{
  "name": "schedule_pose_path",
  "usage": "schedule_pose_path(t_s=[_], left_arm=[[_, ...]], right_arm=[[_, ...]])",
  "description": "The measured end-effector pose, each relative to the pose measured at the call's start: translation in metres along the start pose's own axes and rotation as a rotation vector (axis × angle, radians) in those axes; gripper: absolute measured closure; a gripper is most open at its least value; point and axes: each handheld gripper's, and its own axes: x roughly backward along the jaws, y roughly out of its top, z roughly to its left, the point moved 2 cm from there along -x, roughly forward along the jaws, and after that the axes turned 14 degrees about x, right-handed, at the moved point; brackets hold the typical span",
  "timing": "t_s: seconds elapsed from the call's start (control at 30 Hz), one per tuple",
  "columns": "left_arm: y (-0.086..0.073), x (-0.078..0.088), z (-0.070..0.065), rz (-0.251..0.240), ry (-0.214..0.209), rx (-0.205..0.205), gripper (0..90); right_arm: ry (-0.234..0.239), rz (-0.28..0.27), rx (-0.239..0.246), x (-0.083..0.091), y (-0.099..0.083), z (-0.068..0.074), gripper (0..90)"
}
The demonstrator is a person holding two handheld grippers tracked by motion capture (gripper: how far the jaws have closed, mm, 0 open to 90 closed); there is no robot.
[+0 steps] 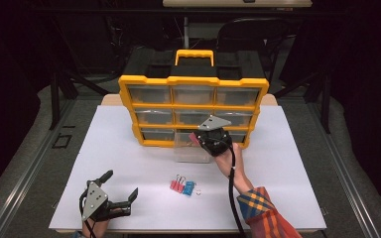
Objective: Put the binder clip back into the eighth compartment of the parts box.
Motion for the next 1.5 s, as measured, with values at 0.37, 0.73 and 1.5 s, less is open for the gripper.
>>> schedule_pose_path(t_s=[0.37,0.73,1.5], left_arm=[[0.0,0.0,0.0,0.0,-0.004,-0.004,0.0],[0.0,0.0,-0.001,0.001,-0.004,-0.006,0.0],[0.0,0.001,-0.001,-0.002,-0.003,-0.005,0.0]], right_arm=[[0.019,0.044,-0.012,-0.008,-0.006,0.005,86.0],[0.044,-0.017,-0.056,0.017,-0.008,-0.001,36.0],[0.067,-0.047,-0.089,0.066,-0.068,0.016,9.7]])
